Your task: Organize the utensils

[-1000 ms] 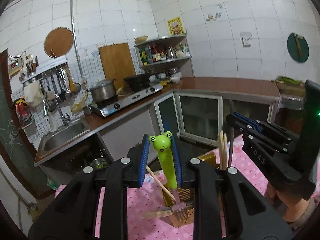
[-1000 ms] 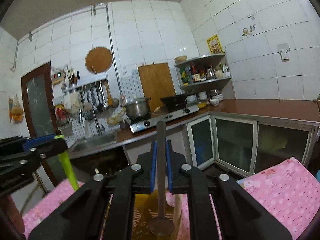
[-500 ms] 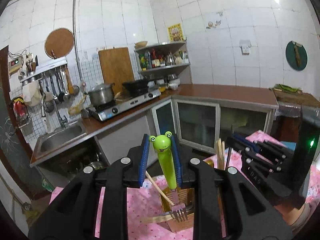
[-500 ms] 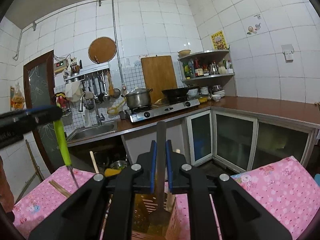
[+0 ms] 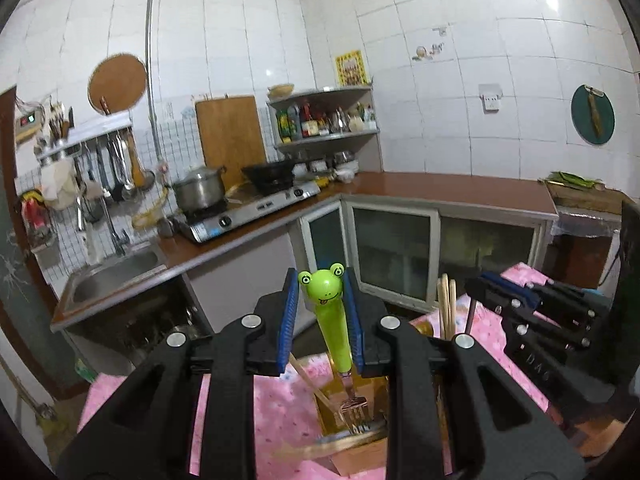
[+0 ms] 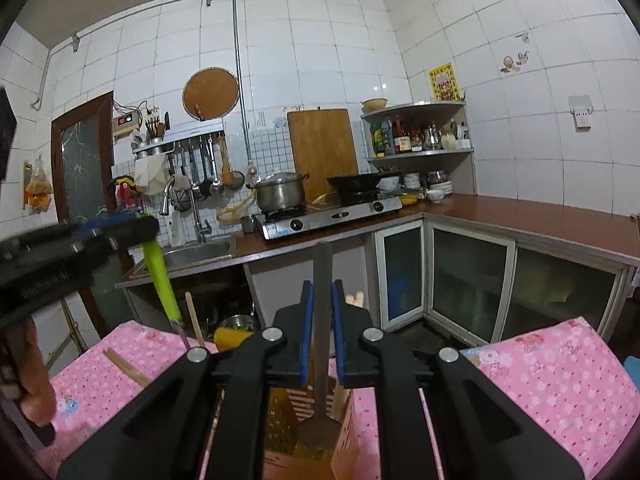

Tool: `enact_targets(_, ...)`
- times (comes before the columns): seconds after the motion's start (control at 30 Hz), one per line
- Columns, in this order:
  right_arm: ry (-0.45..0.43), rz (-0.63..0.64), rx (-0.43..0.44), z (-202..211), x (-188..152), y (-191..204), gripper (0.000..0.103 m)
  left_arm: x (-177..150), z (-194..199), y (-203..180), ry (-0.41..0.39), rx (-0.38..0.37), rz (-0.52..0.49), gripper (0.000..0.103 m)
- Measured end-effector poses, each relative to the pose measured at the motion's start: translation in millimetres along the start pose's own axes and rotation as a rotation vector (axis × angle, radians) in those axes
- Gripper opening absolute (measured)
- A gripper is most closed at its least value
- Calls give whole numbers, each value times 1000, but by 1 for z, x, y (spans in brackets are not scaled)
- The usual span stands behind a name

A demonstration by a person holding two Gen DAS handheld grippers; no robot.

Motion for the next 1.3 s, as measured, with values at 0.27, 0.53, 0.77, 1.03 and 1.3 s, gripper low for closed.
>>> enact_targets(0.27,85,-3,6,-13,-35,2,9,-46,-22,8,87,-29,58,22)
enact_targets(0.53,173,6,3,-16,-66,2,11,-66,-6,27,116,-31,155,40)
enact_targets(0.77,175,4,-36,27,-60,1,44,-64,64,37,50,10,186,83)
enact_targets(1.03,132,-26,-71,116,-84,9,79,-105,149,39,-23,63,216,98)
enact_targets(1.3,108,-13,-125,183,-130,26,99,-165,196,23,-36,119,186,98)
Point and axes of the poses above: each gripper's, at about its wrist camera, not at the fingertips, and z roughly against the way its jaws point, y to its left, x to its top, the point moved 9 cm from there along -z, roughly the way its jaws point, and after that the axes turned 3 degrees about -x, right-handed, at the moved point
